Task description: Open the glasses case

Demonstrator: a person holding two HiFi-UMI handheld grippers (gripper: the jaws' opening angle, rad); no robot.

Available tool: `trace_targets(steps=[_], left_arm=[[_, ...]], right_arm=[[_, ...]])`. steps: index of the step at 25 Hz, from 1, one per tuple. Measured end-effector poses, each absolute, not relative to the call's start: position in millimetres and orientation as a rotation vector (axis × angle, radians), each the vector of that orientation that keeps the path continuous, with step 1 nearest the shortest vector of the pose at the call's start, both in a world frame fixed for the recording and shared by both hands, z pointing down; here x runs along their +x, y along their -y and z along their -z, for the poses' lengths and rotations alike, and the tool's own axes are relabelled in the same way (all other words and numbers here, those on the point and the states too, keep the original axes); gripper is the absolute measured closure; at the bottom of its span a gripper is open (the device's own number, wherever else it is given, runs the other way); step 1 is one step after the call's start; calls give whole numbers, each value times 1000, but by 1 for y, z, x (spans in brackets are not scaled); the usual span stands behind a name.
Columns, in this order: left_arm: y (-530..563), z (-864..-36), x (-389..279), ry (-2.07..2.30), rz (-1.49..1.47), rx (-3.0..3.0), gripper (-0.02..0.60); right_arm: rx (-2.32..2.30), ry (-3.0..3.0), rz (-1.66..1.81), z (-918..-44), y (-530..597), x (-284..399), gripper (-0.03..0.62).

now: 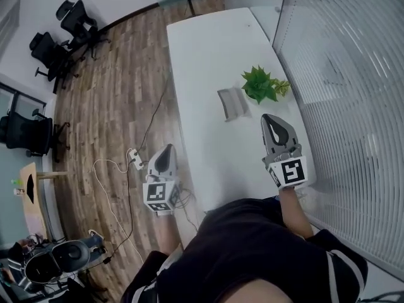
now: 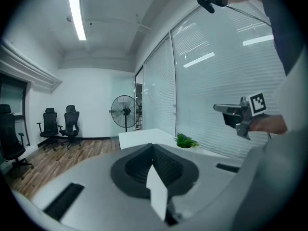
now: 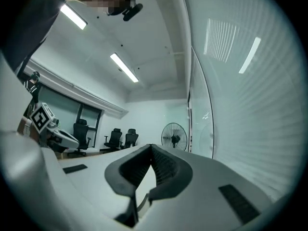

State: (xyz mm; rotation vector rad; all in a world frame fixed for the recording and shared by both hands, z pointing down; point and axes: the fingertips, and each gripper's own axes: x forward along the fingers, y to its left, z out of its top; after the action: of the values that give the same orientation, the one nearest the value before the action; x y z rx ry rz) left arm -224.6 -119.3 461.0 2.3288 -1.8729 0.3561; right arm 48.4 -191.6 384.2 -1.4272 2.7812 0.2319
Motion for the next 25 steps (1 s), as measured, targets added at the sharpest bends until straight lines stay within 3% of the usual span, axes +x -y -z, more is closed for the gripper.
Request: trace_targets(steps=[7,25], left_arm=[[123,-430,-219,1940,-301,2386,584],[109,-403,-218,2009,-252,2389,584]], right_arm=[[-1426,-2707,-336,-325,174,63,577],[-1456,-2709,-260,-337,169,73,579]])
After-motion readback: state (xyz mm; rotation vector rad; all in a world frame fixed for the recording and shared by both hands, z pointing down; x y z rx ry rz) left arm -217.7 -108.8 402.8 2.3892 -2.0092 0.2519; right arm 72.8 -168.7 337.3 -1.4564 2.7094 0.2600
